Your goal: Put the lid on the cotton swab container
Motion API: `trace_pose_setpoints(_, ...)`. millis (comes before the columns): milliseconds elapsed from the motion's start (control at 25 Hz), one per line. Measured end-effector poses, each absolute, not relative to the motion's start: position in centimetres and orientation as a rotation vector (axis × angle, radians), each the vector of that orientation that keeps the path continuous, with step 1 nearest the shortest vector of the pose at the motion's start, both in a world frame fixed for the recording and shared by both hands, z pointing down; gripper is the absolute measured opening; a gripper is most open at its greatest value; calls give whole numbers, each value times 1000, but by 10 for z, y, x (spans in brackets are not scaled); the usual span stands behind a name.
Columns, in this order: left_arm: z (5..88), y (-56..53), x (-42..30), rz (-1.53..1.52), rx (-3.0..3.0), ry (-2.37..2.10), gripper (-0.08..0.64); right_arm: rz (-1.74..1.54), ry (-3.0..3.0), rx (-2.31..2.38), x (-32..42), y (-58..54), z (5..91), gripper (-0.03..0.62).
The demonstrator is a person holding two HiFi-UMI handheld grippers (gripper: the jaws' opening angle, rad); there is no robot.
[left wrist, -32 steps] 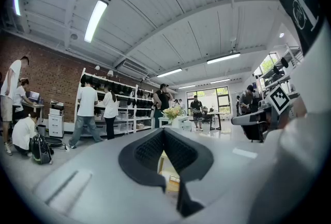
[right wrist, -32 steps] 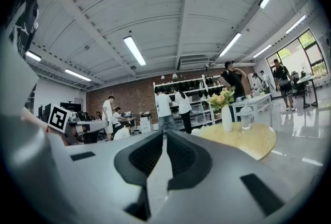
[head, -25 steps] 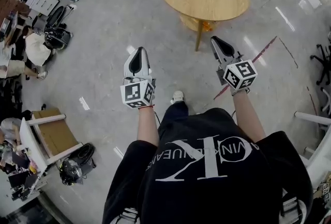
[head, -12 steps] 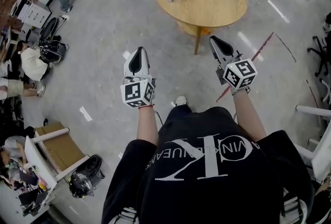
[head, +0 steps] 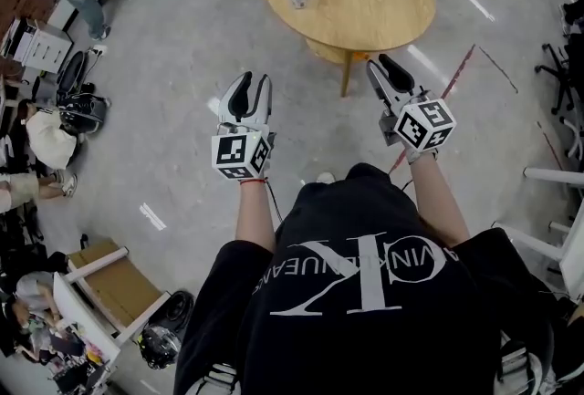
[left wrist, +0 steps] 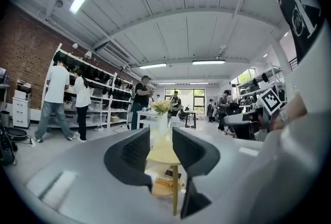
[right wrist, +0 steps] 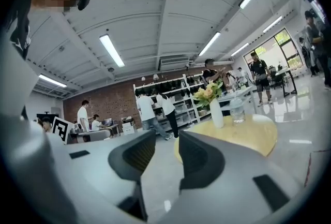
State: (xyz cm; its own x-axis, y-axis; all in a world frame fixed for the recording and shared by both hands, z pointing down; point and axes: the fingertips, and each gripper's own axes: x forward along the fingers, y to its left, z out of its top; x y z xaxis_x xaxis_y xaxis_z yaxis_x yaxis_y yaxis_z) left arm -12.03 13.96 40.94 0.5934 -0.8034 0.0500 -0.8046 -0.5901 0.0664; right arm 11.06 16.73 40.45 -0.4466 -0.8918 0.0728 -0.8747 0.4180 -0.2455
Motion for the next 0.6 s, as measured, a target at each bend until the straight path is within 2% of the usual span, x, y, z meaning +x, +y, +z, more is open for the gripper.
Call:
trace_pose_setpoints(240, 428, 133, -126, 33, 2693, -1365, 121, -439, 2598, -1641, 111, 159, 419, 135)
trace_pose_setpoints(600, 445, 80, -140, 54, 2639, -1424, 121, -470, 2623, -1583, 100, 89, 434, 153)
